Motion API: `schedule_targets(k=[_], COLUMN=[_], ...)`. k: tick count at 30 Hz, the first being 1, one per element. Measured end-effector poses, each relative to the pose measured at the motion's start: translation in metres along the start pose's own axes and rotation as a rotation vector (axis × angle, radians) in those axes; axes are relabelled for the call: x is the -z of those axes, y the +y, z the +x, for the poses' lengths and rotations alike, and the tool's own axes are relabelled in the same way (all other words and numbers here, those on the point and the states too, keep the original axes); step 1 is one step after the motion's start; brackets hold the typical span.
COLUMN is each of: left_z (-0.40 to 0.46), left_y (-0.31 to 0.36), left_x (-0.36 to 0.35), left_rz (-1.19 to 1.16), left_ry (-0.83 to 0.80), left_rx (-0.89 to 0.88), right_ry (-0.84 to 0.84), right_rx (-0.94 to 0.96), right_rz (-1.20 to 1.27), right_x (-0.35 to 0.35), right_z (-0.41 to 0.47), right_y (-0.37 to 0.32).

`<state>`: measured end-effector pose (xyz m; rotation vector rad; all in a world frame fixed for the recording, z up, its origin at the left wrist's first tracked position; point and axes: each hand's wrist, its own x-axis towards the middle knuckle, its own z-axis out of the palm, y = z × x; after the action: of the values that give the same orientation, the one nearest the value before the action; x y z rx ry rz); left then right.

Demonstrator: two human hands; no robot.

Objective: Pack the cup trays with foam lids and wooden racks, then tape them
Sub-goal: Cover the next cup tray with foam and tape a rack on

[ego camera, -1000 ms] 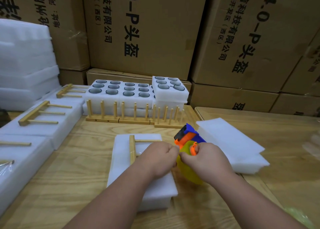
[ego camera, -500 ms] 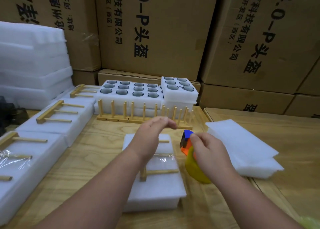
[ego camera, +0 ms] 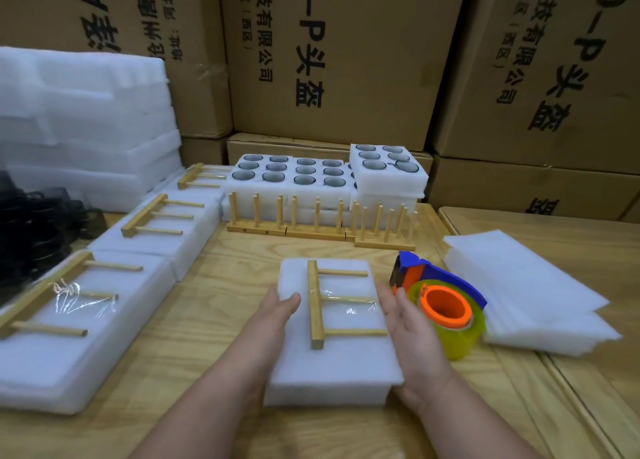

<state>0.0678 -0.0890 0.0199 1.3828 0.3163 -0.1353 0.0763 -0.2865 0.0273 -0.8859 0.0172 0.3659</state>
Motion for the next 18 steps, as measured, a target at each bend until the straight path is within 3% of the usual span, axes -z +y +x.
schedule_targets(k=[5,13,18], left_z=[-0.003,0.001,0.001], left_y=[0.007,-0.001,0.006], left_x=[0.004,0.010,0.014], left_rz=[-0.039,0.021,0.023], left_ry=[0.019,0.072,0.036], left_rx=[0.031,0.051,0.113], right_ry=[-0.071,0.048,0.169], right_rx=[0.044,0.013,-0.014], right_rz=[-0.056,-0.026,-0.165], right_x=[-0.008,-0.004,-0.001], right_z=[-0.003,-0.003,0.001], right_y=[0.000,0.013,0.013])
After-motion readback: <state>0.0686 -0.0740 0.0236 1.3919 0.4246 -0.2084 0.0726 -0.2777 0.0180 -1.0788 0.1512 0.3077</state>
